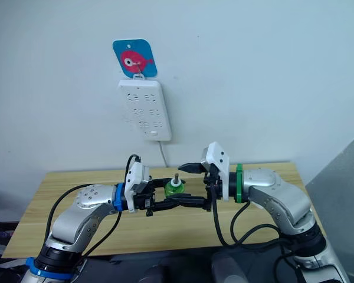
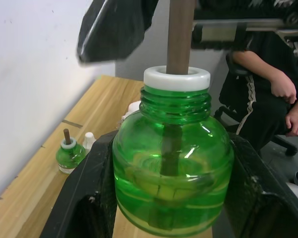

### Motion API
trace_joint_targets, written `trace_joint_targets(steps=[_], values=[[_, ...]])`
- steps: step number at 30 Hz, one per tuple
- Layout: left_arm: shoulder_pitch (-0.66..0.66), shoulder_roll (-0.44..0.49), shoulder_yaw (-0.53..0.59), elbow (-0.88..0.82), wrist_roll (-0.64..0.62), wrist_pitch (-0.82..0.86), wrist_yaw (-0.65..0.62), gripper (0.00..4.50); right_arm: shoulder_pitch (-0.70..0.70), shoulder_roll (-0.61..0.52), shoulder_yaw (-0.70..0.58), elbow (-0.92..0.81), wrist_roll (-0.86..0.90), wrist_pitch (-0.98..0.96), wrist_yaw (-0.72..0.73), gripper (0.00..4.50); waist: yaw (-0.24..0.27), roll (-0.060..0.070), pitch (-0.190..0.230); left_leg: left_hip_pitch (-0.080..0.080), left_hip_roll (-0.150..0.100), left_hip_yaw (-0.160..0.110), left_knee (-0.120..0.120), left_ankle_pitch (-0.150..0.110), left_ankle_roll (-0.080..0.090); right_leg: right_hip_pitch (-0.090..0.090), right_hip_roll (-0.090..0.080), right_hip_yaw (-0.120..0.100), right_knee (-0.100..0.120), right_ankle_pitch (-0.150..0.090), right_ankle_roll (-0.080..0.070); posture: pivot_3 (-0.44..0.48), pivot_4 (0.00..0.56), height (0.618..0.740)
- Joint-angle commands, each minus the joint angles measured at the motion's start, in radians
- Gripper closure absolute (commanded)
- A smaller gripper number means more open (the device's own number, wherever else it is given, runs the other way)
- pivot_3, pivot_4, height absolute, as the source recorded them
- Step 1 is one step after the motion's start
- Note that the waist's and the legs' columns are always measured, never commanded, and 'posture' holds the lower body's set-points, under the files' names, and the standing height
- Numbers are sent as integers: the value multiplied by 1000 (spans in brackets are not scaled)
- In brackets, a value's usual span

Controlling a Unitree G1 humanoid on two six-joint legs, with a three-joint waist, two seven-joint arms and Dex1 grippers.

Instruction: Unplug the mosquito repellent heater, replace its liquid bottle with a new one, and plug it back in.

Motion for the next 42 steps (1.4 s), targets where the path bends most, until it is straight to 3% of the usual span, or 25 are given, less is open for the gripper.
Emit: trace_joint_targets(steps=[1,5,7,16,17,24,31,35,42], values=[[-7,-11,1,-33,-18,-25,-5,2181,-23,24,-4,0,10,-6,-10,0,0,0,0,0,0,0,0,0,0,0,0,0,0,0,0,-177,101,704],[-11,-18,0,-36,-22,-26,-4,2181,-18,42,-3,26,4,-12,-16,0,1,0,0,0,0,0,-2,0,0,0,0,-1,-2,0,0,-176,99,704],[-24,-21,3,-30,-24,-21,-6,2181,-13,38,0,32,1,-15,-8,361,1,0,0,0,0,0,-2,0,0,0,0,-1,-2,0,0,-177,96,704],[-44,-40,12,-30,-56,0,4,2181,-21,33,-3,44,0,-29,7,3550,0,0,0,0,0,0,-3,0,0,0,0,-1,-2,0,0,-182,89,704],[-45,-43,13,-30,-57,2,6,2181,-22,34,-9,44,6,-28,6,3666,0,0,0,0,0,0,-3,0,0,0,0,-1,-2,0,0,-182,89,704],[-53,-67,36,-36,-91,34,39,2182,-24,33,-44,31,43,-13,4,3664,-1,0,-1,0,0,0,-3,0,0,0,0,-1,-2,0,0,-184,79,704],[-64,-56,38,-23,-100,89,60,62,-3,44,-137,5,130,37,-54,3664,-2,-1,-2,0,0,-1,-3,0,0,0,0,-1,-2,0,0,-200,68,704],[-66,-36,59,-72,-198,231,76,28,20,77,-237,0,227,94,-143,3664,-3,-1,-3,0,0,-1,-3,0,0,0,0,-1,-1,0,0,-207,64,704],[-111,-98,177,-129,-513,563,302,28,91,215,-426,-5,548,184,-431,3664,-6,-1,-5,0,0,-2,-2,0,0,0,0,-2,-1,0,0,-210,58,704]])
